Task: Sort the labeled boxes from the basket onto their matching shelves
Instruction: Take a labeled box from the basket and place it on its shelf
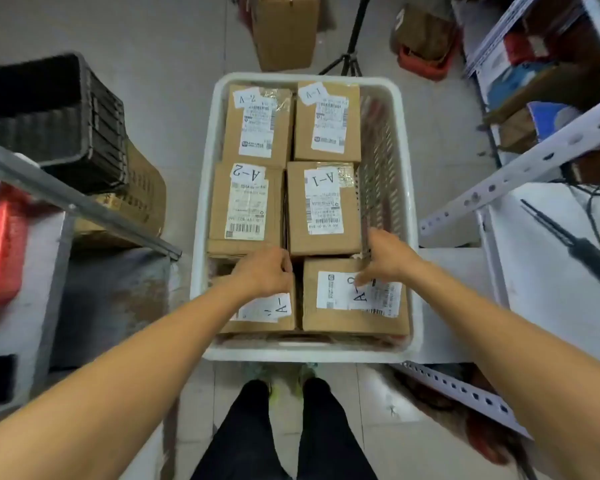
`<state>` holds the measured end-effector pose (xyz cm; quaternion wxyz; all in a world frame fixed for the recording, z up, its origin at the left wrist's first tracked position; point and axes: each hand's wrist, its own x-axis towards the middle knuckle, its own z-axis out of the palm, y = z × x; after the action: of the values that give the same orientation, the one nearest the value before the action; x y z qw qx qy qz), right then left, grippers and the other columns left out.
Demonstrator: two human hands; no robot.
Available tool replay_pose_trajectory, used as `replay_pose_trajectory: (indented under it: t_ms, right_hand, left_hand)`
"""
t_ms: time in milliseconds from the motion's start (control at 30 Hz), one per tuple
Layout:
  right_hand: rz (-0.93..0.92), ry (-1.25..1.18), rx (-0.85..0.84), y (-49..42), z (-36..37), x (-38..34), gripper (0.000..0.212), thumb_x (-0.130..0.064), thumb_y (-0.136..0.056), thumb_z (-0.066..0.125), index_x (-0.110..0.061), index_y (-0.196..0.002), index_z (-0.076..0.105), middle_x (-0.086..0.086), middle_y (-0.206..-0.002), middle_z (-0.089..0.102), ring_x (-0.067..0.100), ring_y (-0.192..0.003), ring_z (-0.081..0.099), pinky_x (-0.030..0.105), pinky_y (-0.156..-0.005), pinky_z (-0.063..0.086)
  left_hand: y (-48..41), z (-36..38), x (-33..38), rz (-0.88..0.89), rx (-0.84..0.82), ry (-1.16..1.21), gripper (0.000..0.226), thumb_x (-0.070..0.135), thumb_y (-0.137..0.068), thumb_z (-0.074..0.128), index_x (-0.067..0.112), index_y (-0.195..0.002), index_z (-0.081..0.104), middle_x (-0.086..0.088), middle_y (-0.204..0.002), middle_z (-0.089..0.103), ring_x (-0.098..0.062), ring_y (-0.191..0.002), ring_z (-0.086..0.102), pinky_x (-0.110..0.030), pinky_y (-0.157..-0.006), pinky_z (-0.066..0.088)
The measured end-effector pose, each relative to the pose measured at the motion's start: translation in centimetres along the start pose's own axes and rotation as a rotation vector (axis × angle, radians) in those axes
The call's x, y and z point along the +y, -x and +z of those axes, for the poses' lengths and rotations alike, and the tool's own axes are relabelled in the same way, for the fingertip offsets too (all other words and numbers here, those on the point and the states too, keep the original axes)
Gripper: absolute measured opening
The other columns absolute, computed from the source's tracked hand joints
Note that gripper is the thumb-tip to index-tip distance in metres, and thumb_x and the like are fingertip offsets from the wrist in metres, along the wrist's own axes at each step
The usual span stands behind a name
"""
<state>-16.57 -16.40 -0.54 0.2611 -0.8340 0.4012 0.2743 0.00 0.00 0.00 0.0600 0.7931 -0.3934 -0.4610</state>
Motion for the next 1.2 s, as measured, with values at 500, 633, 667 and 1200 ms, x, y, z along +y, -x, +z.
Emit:
replay_pose_trajectory:
  t_ms: [500,633,667,1200]
  right_hand:
    - [-0.266,0.564,0.012,2.4,6.6,2.5,0.15,-0.057,-0.045,0.083,0.001,-0.148,-0.01,0.02,-0.147,0.021,0.039,-0.136,0.022,0.052,-0.118,0.013]
    - [-0.319,0.552,-0.025,3.8,4.2,2.0,0.156,-0.067,-0.037,0.081,-0.001,-0.148,-0.006,0.017,-0.143,0.024,0.037,-0.133,0.027,0.052,-0.117,0.016]
    - [-0.33,0.542,-0.021,4.3,3.2,1.9,0.155,-0.067,-0.036,0.08,-0.002,-0.148,-0.005,0.016,-0.143,0.025,0.036,-0.133,0.027,0.051,-0.117,0.017]
    - [-0.186,0.11,0.38,8.9,-16.0,-6.9,0.129,-0.076,-0.036,0.077,-0.009,-0.134,0.026,0.013,-0.125,0.04,0.032,-0.116,0.04,0.047,-0.096,0.043]
  left_hand:
    - [-2.5,5.5,0.2,-0.103,-0.1,0.206,0.022,0.012,-0.079,0.07,0.014,-0.093,0.053,-0.008,-0.092,0.059,-0.021,-0.085,0.057,-0.035,-0.08,0.049]
    - [-0.9,4.0,0.9,-0.11,-0.112,0.279,0.031,0.01,-0.075,0.073,0.01,-0.097,0.052,-0.011,-0.099,0.064,-0.024,-0.094,0.061,-0.036,-0.082,0.049]
    - [-0.3,3.2,1.2,-0.096,-0.122,0.283,0.034,0.012,-0.075,0.074,0.009,-0.101,0.053,-0.01,-0.1,0.064,-0.023,-0.095,0.061,-0.035,-0.083,0.05]
    - [9.3,-13.8,8.5,0.002,0.255,0.581,0.098,0.053,-0.081,0.065,0.014,-0.149,0.006,-0.007,-0.143,0.038,-0.031,-0.123,0.047,-0.046,-0.081,0.052]
